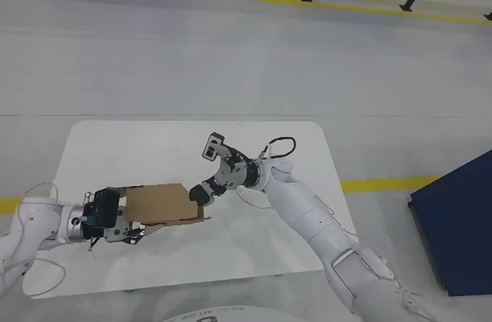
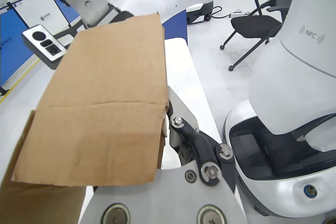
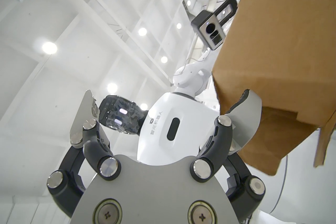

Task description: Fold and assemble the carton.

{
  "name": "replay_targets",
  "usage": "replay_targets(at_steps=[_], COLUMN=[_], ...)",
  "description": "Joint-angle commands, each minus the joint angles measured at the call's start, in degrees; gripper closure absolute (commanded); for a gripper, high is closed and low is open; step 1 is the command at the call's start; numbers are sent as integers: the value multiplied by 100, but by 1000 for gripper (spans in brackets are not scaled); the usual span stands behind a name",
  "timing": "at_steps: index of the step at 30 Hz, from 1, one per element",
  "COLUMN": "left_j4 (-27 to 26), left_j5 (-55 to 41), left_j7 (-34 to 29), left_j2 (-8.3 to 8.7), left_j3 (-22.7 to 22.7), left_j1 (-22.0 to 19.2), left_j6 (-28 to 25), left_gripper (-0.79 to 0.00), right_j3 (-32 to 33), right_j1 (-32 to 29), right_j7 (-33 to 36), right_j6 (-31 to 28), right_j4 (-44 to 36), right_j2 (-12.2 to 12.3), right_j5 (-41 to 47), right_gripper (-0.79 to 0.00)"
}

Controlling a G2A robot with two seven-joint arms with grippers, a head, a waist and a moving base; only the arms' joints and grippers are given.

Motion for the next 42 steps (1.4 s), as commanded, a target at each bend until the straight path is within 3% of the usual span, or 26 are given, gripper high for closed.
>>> replay_targets(at_steps=[1,10,24,31,42], left_j4=[21,-62,60,30,56], left_j5=[-19,-182,-154,-88,-109], left_j7=[-50,-485,148,211,448], left_j2=[4,-58,1,-15,-36], left_j3=[-41,-7,-11,128,419], left_j1=[17,6,1,-90,-278], left_j6=[1,0,0,0,0], left_gripper=[0,0,0,0,0], right_j3=[71,107,555,131,-231], right_j1=[-45,-96,-267,-4,269], right_j7=[205,179,246,-108,-55], right_j6=[75,62,-52,78,143], right_j4=[-34,-99,-196,45,427], right_j2=[19,28,120,-13,-184], right_j5=[90,98,401,244,309], right_gripper=[-785,-785,-785,-785,-785])
